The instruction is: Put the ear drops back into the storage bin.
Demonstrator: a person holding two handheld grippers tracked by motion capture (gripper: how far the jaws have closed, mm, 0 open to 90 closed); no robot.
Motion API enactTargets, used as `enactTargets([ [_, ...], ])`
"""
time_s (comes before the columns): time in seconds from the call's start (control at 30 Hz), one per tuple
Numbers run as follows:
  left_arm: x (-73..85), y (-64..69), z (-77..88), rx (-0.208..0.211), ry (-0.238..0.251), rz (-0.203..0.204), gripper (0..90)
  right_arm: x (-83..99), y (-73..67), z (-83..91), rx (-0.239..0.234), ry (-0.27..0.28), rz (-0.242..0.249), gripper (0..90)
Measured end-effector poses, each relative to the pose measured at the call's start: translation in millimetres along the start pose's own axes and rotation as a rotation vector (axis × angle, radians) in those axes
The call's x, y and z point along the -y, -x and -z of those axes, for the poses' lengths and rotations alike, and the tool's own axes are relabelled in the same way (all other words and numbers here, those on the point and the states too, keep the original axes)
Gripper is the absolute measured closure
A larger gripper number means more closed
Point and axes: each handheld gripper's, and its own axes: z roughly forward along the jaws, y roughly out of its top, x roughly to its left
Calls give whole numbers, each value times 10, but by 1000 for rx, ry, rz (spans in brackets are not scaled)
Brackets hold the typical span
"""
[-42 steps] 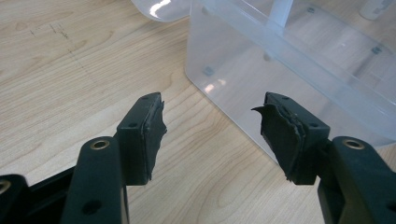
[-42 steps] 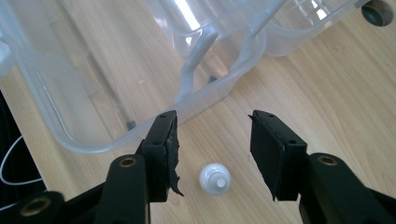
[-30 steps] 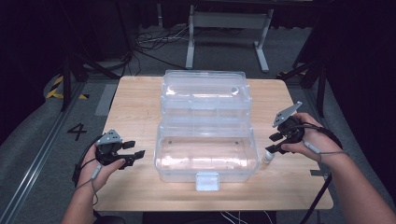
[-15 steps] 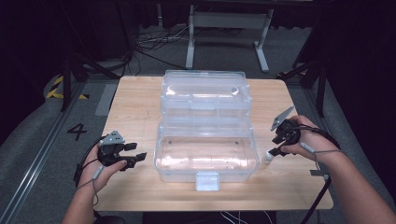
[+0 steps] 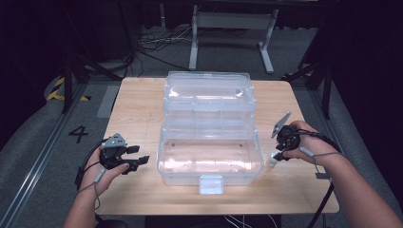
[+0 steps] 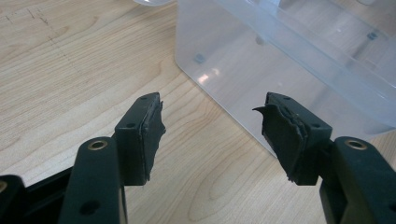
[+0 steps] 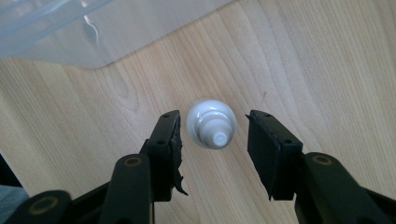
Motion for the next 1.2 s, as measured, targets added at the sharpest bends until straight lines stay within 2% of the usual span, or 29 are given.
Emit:
enactTargets([
  [0.17, 1, 1, -1, 1, -1, 0, 386, -47, 6, -63, 0, -36, 35, 572],
  [0.23, 2, 1, -1, 0, -1, 0, 387, -60, 5, -78, -5, -45, 29, 578],
  [0.47, 3, -1, -1, 1, -3, -2, 387, -85, -12, -90, 1, -70, 53, 707],
  [0.73, 2, 4, -5, 6, -2, 1, 387, -85, -23, -73, -13, -70, 54, 717],
  [1.0, 2, 1, -1, 5, 0, 2, 388, -131, -65, 117, -14, -54, 95, 717],
  [1.2, -9, -9, 26, -7, 30, 16, 396, -178, -102, 243, -12, -60, 118, 716],
])
